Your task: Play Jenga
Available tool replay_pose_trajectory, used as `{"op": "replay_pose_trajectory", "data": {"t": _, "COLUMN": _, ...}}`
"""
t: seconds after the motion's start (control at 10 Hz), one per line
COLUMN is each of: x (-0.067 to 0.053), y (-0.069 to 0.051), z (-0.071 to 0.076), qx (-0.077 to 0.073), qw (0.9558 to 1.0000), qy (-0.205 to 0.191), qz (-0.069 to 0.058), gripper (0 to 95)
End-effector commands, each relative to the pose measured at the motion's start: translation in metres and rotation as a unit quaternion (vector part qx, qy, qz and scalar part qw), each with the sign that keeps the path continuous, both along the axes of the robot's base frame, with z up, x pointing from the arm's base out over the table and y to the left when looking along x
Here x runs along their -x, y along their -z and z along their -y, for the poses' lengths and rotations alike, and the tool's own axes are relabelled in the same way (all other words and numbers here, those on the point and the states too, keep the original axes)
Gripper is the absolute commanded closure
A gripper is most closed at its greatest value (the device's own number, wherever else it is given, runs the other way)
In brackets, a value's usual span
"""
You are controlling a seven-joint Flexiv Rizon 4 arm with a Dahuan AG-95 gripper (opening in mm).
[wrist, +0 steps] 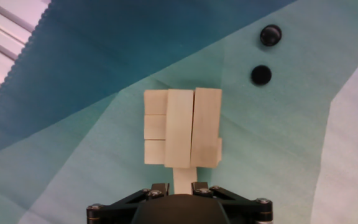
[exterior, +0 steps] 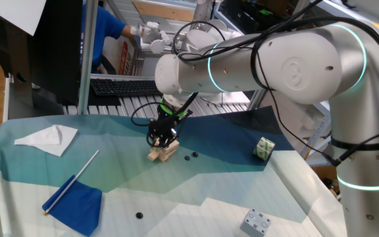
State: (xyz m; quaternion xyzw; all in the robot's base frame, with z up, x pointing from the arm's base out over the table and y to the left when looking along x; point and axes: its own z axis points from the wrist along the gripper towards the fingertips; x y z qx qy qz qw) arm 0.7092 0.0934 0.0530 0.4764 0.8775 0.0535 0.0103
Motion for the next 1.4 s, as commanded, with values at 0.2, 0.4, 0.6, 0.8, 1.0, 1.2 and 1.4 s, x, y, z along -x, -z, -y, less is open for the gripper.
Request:
{"op": "replay_pose_trajectory", "data": {"t": 0.2, "x": -0.001, "y": -0.0004, "z": 0.0006, "qx": 0.006, "qw": 0.9999, "qy": -0.01, "qz": -0.002, "gripper": 95.0}}
{"op": "replay_pose_trajectory", "data": {"t": 0.4, "x": -0.001, "y": -0.0004, "z": 0.0006, "qx": 0.01, "qw": 0.9999, "qy": -0.005, "qz": -0.008, "gripper": 95.0}}
{"op": "replay_pose_trajectory", "data": {"t": 0.6, "x": -0.001, "y": -0.0004, "z": 0.0006, "qx": 0.025, "qw": 0.9993, "qy": -0.002, "qz": -0.028, "gripper": 95.0}}
{"op": "replay_pose_trajectory", "data": {"t": 0.8, "x": -0.001, "y": -0.0004, "z": 0.0006, "qx": -0.001, "qw": 0.9984, "qy": -0.013, "qz": -0.056, "gripper": 95.0}}
{"op": "replay_pose_trajectory", "data": {"t": 1.0, "x": -0.001, "y": -0.0004, "z": 0.0006, "qx": -0.009, "qw": 0.9973, "qy": -0.027, "qz": -0.067, "gripper": 95.0}}
{"op": "replay_pose_trajectory", "data": {"t": 1.2, "x": -0.001, "y": -0.0004, "z": 0.0006, "qx": -0.013, "qw": 0.9972, "qy": -0.03, "qz": -0.067, "gripper": 95.0}}
{"op": "replay_pose_trajectory", "data": {"t": 1.4, "x": -0.001, "y": -0.0004, "z": 0.0006, "qx": -0.011, "qw": 0.9973, "qy": -0.028, "qz": -0.067, "gripper": 95.0}}
